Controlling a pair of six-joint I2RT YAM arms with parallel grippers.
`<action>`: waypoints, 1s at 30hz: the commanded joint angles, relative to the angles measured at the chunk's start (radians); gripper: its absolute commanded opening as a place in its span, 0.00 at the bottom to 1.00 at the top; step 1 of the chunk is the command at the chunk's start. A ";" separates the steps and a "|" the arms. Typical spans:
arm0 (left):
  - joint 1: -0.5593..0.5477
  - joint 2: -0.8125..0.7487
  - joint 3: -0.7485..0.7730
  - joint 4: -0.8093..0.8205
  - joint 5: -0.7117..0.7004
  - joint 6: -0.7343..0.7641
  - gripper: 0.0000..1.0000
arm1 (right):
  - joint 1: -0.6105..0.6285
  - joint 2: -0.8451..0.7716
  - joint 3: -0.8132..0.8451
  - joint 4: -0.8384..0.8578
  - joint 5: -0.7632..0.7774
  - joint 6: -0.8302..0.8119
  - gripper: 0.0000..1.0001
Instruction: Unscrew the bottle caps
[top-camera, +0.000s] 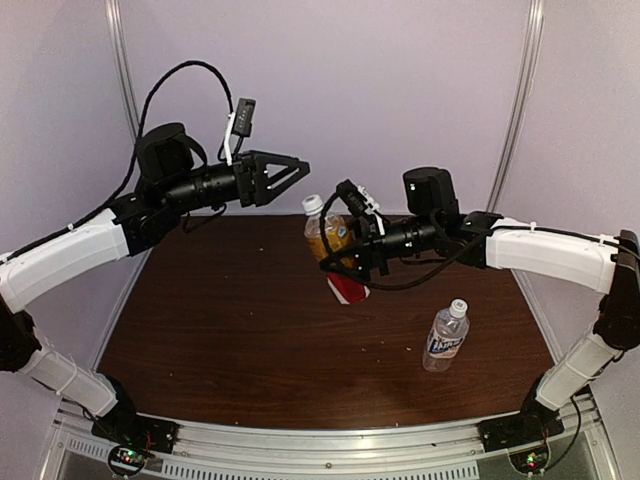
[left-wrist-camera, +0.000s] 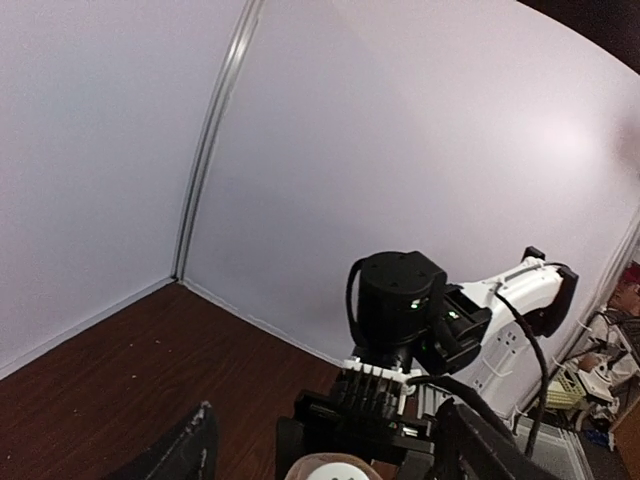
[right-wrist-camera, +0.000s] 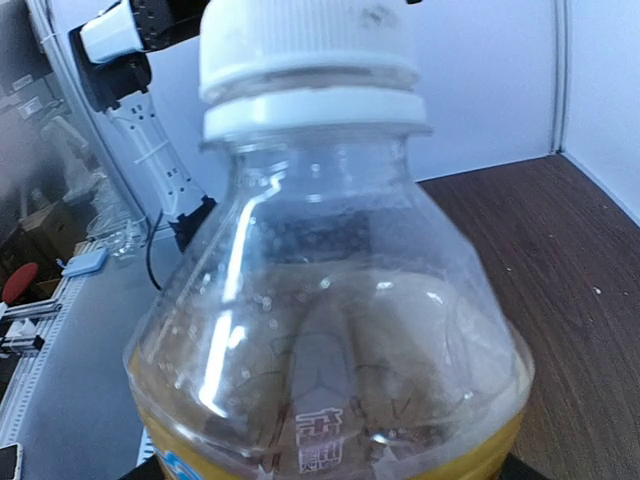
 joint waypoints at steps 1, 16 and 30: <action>0.016 -0.008 -0.001 0.138 0.351 0.058 0.79 | -0.005 -0.004 0.071 -0.024 -0.259 0.016 0.67; 0.017 0.092 0.045 0.243 0.528 0.018 0.66 | 0.000 0.032 0.084 0.141 -0.456 0.190 0.66; 0.017 0.128 0.033 0.320 0.538 -0.042 0.40 | 0.000 0.052 0.082 0.142 -0.430 0.188 0.66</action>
